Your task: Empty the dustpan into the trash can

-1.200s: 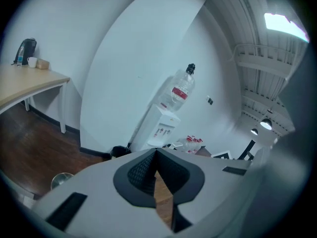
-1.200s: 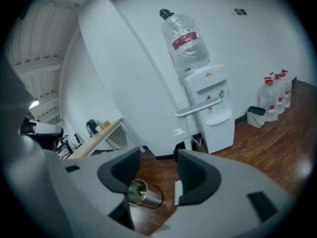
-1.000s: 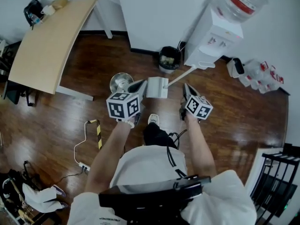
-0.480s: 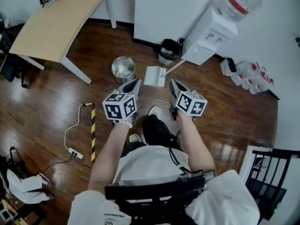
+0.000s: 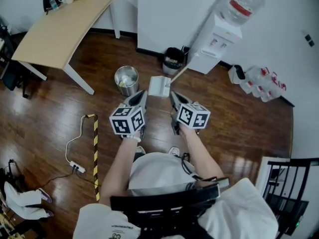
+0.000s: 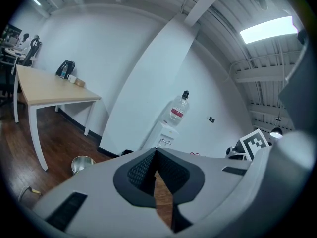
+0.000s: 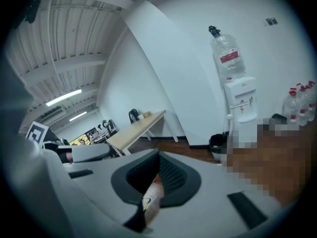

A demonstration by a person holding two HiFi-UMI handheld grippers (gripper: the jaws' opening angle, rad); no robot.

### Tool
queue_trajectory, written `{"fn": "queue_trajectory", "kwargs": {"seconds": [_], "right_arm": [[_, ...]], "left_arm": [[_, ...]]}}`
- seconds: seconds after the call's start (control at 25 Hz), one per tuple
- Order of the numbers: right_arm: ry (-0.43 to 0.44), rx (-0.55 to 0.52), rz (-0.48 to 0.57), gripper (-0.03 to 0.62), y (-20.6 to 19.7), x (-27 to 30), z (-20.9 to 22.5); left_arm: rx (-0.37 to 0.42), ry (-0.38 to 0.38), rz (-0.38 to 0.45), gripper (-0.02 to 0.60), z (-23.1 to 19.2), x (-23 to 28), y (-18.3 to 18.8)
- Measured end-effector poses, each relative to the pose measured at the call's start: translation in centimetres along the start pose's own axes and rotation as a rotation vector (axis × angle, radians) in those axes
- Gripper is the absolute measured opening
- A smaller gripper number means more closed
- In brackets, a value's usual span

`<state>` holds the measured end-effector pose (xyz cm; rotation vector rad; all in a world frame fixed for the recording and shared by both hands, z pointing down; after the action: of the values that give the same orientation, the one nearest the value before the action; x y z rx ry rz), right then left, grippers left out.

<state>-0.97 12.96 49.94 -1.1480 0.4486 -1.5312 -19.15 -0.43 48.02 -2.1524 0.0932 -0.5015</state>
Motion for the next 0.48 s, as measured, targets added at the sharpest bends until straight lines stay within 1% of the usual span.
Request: {"fn": "queue_trajectory", "kwargs": {"seconds": [0.16,0.32,0.48], "right_arm": [[0.006,-0.044,-0.047,0.0,-0.4,-2.7,1.7],[0.009,-0.022,-0.04,0.0,-0.1,-5.3,4.1],[0.02,-0.032,-0.05,0.0,-0.4,-6.6,5.2]], "left_arm": [[0.002,-0.01,0.005,-0.005,3.3,1.0,-1.0],[0.013,-0.014,-0.001,-0.005,6.6,2.1,-2.4],[0.018,-0.001,-0.013,-0.005,8.4,2.5,-3.4]]}}
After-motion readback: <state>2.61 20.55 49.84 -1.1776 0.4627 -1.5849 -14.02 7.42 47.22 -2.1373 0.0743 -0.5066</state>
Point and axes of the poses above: the fingertips, and each gripper's own axes: x forward along the fingers, z to its right, y out of its top, the point moved 10 cm from there along -x, backward along the fingers, and after that the axes turned 1 degree about -x, right-handed, at the moved point
